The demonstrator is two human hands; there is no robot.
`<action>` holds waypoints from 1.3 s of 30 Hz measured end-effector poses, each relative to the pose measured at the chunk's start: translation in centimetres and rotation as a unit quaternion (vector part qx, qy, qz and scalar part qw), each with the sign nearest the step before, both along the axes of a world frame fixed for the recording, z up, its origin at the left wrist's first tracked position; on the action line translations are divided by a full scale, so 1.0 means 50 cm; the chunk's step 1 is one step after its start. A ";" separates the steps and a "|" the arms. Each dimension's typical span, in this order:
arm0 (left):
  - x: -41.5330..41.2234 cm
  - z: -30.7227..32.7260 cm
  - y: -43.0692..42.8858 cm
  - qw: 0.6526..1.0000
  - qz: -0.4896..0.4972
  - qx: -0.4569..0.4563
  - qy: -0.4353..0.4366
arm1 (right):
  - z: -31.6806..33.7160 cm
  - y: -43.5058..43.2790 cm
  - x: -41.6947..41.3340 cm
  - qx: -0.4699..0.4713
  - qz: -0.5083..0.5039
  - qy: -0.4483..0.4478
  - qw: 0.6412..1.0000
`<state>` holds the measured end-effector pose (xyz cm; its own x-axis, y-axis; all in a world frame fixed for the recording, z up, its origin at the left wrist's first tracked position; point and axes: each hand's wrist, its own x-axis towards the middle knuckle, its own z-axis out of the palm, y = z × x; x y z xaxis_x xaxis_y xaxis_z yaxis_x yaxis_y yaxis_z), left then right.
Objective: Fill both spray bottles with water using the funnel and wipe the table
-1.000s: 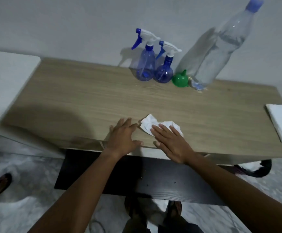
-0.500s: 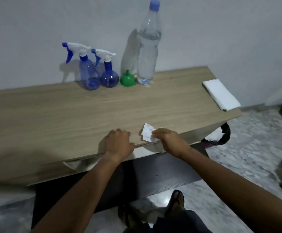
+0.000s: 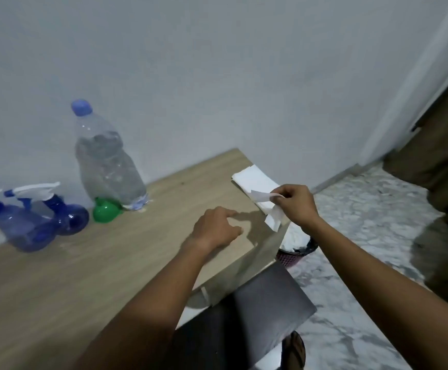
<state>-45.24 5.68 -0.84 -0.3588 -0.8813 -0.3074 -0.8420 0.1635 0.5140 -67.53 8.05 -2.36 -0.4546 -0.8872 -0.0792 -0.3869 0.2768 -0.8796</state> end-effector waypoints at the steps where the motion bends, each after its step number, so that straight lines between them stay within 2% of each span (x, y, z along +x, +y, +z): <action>1: -0.053 -0.002 -0.021 1.000 0.005 0.010 0.023 | -0.003 -0.016 -0.043 0.002 -0.014 -0.015 1.000; 4: -0.198 -0.024 -0.085 0.999 0.007 -0.001 0.034 | -0.019 -0.055 -0.167 0.014 -0.049 -0.060 0.997; 8: -0.325 -0.083 -0.163 0.996 0.043 -0.066 -0.039 | -0.075 -0.122 -0.306 0.062 -0.043 -0.066 0.995; 11: -0.369 -0.130 -0.181 0.990 0.069 -0.090 -0.085 | -0.132 -0.181 -0.378 0.100 -0.007 -0.039 0.994; 13: -0.380 -0.155 -0.177 0.987 0.093 -0.102 -0.078 | -0.173 -0.218 -0.410 0.125 0.019 -0.002 0.992; 15: -0.380 -0.179 -0.171 0.980 0.103 -0.157 -0.070 | -0.225 -0.252 -0.433 0.139 0.026 0.025 0.990; 19: -0.378 -0.204 -0.167 0.978 0.118 -0.140 -0.102 | -0.322 -0.301 -0.455 0.156 0.031 0.097 0.983; 24: -0.383 -0.211 -0.163 0.968 0.137 -0.182 -0.104 | -0.411 -0.330 -0.471 0.179 0.030 0.136 0.974; 29: -0.388 -0.221 -0.161 0.963 0.159 -0.191 -0.101 | -0.462 -0.319 -0.487 0.207 0.071 0.140 0.966; 35: -0.390 -0.209 -0.164 0.968 0.152 -0.176 -0.095 | -0.459 -0.248 -0.474 0.251 0.085 0.110 0.958; 39: -0.388 -0.190 -0.164 0.977 0.125 -0.137 -0.101 | -0.436 -0.211 -0.439 0.226 0.058 0.082 0.969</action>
